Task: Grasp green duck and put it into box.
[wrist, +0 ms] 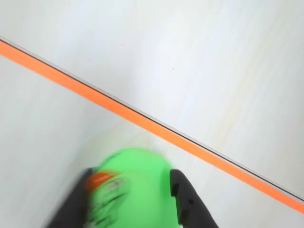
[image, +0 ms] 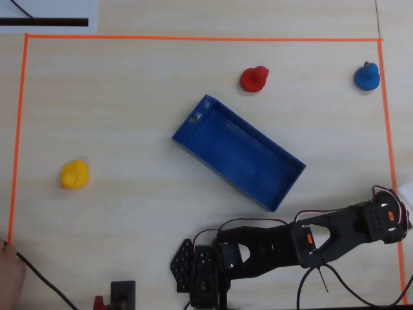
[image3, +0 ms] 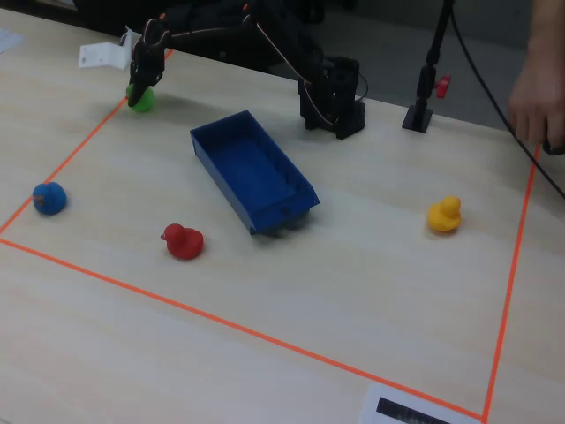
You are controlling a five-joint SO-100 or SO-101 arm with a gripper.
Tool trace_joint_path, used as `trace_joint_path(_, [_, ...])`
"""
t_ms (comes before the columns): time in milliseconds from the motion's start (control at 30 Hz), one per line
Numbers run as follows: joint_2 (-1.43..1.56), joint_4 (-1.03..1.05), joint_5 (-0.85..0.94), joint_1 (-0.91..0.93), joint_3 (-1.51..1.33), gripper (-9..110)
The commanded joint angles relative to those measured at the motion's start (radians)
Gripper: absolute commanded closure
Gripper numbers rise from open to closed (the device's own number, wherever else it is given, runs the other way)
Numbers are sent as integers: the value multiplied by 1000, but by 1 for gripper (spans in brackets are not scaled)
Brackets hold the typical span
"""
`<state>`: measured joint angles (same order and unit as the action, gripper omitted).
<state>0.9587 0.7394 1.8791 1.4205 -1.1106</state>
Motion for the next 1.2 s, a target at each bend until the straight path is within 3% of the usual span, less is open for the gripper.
trace_joint_path(0, [21,14,-5,-17,54,101])
trace_joint_path(233, [28,51,-14,-29,87,101])
trace_joint_path(433, [158,250,-80,-69,152,101])
trace_joint_path(767, [612,689,-290,-426,74,101])
trace_joint_path(933, [859,752,-307,-607,-155,101])
trace_joint_path(1167, [1203,578,-213,-667,-715,101])
